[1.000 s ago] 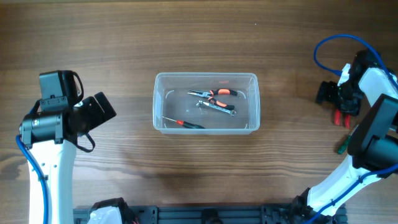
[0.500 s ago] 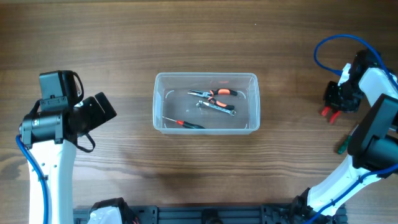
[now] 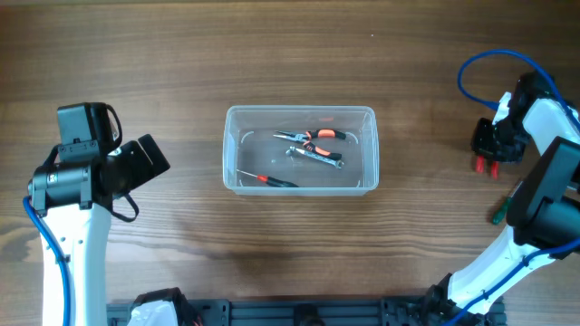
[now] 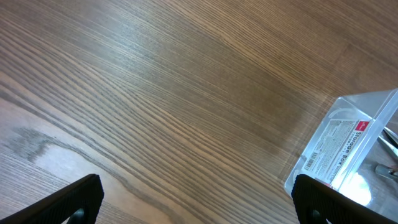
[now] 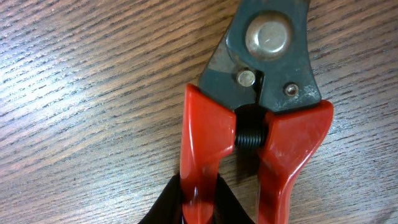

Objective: Pack container
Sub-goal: 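Carry the red shears with the right gripper into the container and release, then move the right gripper to the green-handled screwdriver and grasp it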

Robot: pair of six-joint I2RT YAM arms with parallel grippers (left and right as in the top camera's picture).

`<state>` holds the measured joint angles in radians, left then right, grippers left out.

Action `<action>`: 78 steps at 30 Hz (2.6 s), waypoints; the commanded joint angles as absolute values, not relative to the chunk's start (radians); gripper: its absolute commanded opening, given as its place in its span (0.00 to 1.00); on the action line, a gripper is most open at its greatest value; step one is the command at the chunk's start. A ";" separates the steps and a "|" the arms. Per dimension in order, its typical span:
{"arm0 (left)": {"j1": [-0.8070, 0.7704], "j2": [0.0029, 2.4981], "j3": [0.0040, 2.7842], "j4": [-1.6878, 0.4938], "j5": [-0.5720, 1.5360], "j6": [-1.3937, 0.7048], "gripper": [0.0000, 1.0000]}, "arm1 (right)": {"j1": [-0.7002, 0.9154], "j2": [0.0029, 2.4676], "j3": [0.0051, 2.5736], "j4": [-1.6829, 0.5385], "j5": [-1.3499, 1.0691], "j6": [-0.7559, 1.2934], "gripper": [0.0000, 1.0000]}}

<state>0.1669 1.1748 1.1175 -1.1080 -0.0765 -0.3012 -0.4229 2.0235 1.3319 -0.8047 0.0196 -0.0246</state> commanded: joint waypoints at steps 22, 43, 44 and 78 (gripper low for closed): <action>0.174 1.177 1.126 -1.120 -0.057 -0.295 1.00 | 0.215 1.559 1.521 -0.923 -0.068 -0.388 0.05; 0.174 1.177 1.126 -1.119 -0.057 -0.292 1.00 | 0.558 1.982 1.464 -0.870 -0.193 -0.733 0.05; 0.174 1.177 1.126 -1.119 -0.057 -0.292 1.00 | 0.558 1.998 1.464 -0.860 -0.193 -0.733 0.05; 0.174 1.177 1.126 -1.106 -0.057 -0.292 1.00 | -0.109 1.343 1.551 -1.216 0.194 0.676 1.00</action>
<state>0.1669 1.1748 1.1175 -1.1103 -0.0692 -0.3012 0.0662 1.3296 1.5646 -1.1366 0.2260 0.3599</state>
